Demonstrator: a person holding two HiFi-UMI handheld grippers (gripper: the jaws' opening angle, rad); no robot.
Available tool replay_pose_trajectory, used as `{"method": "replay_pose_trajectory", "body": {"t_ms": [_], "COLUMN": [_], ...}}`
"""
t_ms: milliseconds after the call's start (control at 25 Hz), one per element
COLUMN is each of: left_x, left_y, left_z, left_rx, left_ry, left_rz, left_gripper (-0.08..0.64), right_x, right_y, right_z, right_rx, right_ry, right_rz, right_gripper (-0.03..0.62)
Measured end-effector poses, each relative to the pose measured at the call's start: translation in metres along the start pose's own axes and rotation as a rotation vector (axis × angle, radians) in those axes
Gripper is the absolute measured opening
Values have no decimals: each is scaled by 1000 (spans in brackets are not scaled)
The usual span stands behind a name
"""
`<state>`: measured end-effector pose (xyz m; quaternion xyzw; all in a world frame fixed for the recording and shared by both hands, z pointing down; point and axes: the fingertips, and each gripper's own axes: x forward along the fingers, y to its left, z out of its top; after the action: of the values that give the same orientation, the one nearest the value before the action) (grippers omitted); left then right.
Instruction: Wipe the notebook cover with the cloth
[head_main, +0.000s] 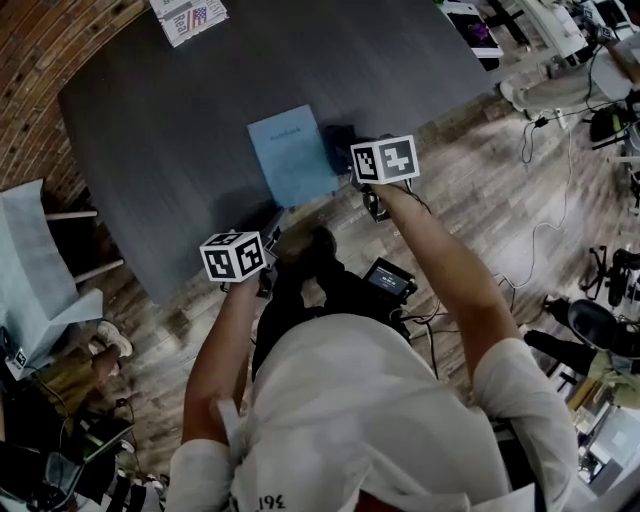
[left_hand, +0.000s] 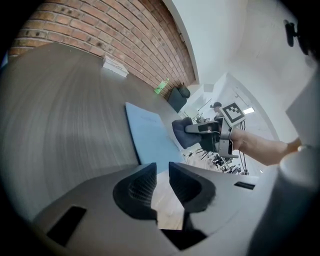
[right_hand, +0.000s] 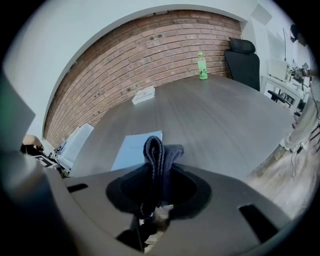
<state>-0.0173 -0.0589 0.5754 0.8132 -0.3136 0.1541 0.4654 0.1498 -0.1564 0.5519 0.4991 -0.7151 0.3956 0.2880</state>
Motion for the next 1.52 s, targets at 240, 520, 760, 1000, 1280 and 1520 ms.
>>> {"method": "replay_pose_trajectory", "body": {"t_ms": [240,520,760,1000,1280,1520], "left_x": [-14,-27,-37,-43,-38,-29], "left_y": [3,8,17,21,16,6], "left_z": [5,2,-1,-4,-7,-3], "left_rx": [5,7,8,24,54,80], "left_ry": [-30,-41,-37,-21,2,-3], "left_rz": [3,6,12,1,-10,11], "left_gripper": [64,60,60,57,55,54], "right_x": [4,26,38,52,45,38], "right_y": [48,110,152,150,131,116], "right_z": [0,-28,-43,-67,-69,-71], "right_rx": [-13,-42,-35,22,49,25], "right_ry": [-6,59,89,130,119,132], "right_rz": [89,191,264,255,227,221], "right_gripper": [106,106,106,107,107,107]}}
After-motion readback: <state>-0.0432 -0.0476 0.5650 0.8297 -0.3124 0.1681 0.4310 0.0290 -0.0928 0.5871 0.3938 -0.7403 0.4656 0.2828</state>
